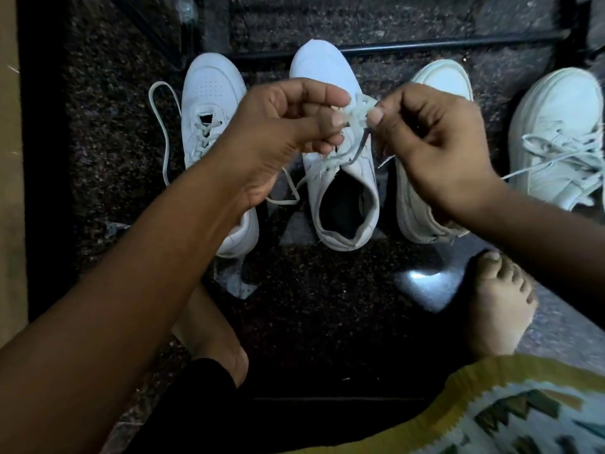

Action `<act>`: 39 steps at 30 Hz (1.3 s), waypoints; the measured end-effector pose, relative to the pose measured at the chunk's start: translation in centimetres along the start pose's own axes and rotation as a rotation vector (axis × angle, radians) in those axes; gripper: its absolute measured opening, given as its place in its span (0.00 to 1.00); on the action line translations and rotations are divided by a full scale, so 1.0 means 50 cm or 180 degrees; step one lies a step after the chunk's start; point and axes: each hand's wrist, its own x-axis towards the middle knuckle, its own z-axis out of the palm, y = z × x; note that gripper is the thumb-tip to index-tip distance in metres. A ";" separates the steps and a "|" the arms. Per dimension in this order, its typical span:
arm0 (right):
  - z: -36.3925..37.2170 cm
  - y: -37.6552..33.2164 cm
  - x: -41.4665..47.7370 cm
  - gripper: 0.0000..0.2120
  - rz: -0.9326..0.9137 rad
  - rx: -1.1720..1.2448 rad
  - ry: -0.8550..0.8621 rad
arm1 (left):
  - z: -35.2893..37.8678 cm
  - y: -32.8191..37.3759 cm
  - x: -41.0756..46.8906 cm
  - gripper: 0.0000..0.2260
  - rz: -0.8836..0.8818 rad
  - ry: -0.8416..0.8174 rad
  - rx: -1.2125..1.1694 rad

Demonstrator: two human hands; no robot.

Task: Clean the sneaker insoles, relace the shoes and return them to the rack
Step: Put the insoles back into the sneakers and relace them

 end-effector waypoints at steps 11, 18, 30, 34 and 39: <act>-0.084 0.052 -0.010 0.13 0.0781 -0.0293 0.0085 | -0.119 -0.028 0.008 0.07 0.0392 0.0820 0.2375; -0.122 0.069 -0.036 0.12 0.0699 -0.0866 0.0110 | -0.135 -0.049 0.003 0.05 0.0540 0.1154 0.3427; -0.134 0.086 -0.077 0.17 0.0267 -0.2757 -0.0313 | -0.147 -0.086 0.020 0.14 0.0706 0.1155 0.5006; -0.127 0.083 -0.079 0.18 0.0357 -0.3008 -0.0296 | -0.150 -0.090 0.033 0.17 0.0732 0.1197 0.5161; -0.122 0.086 -0.085 0.17 0.0408 -0.3117 -0.0304 | -0.155 -0.096 0.038 0.16 0.0787 0.1224 0.5242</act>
